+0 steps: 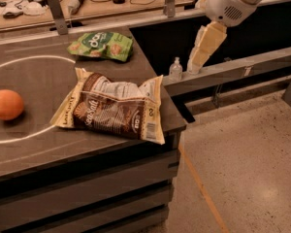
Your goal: Move green rice chip bag near brown chip bag
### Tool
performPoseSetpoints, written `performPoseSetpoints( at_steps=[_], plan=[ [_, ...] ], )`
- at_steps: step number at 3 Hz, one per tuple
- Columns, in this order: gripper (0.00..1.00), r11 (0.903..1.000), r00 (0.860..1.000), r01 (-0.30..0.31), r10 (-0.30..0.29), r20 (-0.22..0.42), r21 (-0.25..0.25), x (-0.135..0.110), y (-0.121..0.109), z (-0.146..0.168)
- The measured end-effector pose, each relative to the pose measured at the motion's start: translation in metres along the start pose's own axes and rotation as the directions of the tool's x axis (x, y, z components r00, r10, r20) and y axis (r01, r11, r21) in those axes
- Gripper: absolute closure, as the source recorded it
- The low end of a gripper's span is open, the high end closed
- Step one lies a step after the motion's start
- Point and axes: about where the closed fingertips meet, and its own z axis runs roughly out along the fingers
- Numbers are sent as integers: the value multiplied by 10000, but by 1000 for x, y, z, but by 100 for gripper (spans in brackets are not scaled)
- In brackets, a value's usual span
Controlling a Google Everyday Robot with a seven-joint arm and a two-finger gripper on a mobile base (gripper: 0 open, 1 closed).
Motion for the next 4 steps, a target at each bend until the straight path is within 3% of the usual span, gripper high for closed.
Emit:
performPoseSetpoints(
  at_steps=[2, 3, 4],
  plan=[
    [0, 9999, 9941, -95, 99, 1082, -48, -77, -53, 67],
    [0, 9996, 9911, -270, 261, 1306, 51, -101, -72, 105],
    [0, 9968, 9874, -801, 782, 1378, 81, -113, -87, 137]
  ],
)
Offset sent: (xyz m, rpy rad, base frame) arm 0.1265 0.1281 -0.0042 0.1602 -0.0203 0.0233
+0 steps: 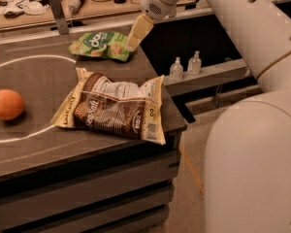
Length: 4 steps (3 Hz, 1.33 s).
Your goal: Move green rice chip bag near brown chip bag
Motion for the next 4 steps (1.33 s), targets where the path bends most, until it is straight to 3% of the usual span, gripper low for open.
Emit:
performPoseSetpoints(
  at_steps=[1, 4],
  plan=[
    [0, 9968, 9966, -801, 801, 205, -1, -11, -3, 31],
    [0, 9957, 9954, -867, 853, 438, 332, -29, -19, 68]
  ],
)
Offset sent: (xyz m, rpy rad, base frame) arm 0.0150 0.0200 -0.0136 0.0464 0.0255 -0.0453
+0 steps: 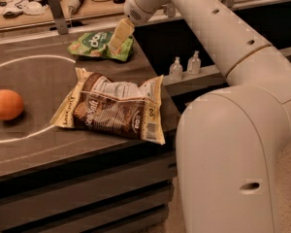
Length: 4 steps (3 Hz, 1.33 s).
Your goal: Move green rice chip bag near brown chip bag
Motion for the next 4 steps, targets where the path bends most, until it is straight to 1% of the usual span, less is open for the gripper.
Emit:
performPoseSetpoints(
  at_steps=[1, 2, 3, 4],
  plan=[
    [0, 9993, 9998, -214, 214, -3, 318, 6, -6, 16],
    [0, 9975, 9983, -575, 570, 118, 418, 15, -6, 28],
    [0, 9950, 9955, -912, 899, 303, 413, 22, -3, 41],
    [0, 9930, 9929, -1125, 1109, 424, 362, 26, 1, 54]
  ],
)
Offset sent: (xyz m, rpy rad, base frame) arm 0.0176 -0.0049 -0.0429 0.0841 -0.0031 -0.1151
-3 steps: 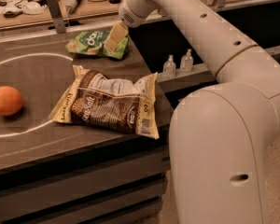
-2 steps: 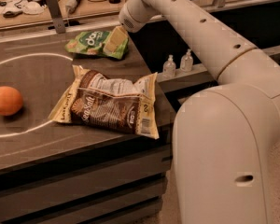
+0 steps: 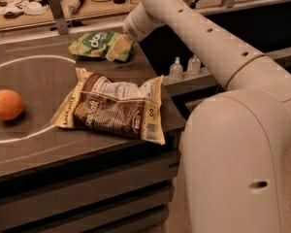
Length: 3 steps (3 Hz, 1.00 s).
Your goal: Move green rice chip bag near brown chip bag
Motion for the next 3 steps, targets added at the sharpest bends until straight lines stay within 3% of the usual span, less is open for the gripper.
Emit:
performPoseSetpoints(
  at_steps=[1, 3],
  plan=[
    [17, 9996, 9996, -206, 209, 166, -198, 2, 7, 14],
    [64, 9974, 9995, -4, 27, 318, -720, 2, 22, 32]
  ],
)
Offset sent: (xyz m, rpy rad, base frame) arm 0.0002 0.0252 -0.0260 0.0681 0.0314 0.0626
